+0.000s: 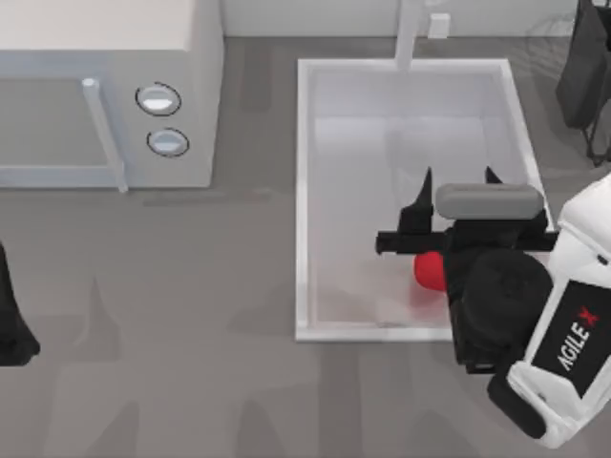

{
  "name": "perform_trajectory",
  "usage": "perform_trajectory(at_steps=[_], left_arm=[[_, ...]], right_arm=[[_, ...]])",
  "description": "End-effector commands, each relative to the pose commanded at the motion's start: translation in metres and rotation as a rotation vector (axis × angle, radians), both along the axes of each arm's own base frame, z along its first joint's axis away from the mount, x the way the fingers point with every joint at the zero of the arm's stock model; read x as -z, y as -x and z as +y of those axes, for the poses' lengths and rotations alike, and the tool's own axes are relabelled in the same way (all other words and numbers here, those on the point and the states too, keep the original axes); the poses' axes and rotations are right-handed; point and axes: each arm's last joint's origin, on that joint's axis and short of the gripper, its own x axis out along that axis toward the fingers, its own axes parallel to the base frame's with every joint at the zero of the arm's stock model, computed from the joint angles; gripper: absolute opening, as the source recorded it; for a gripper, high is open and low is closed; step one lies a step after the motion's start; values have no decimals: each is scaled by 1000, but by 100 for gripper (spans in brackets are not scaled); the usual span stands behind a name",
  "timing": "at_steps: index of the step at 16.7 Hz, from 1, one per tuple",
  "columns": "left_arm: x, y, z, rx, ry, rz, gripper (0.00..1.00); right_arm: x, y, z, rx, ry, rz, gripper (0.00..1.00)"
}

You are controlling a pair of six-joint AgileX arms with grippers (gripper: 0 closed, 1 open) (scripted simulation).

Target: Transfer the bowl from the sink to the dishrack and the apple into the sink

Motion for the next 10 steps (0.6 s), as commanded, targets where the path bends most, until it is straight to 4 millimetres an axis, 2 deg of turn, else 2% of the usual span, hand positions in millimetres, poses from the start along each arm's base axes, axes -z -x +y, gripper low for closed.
perform_trajectory(at_steps=[2,3,10], left_arm=[[0,0,0,0,0,0,100],[0,0,0,0,0,0,100],[0,0,0,0,0,0,100]], right_arm=[[0,0,0,0,0,0,98],[0,0,0,0,0,0,100],[0,0,0,0,0,0,100]])
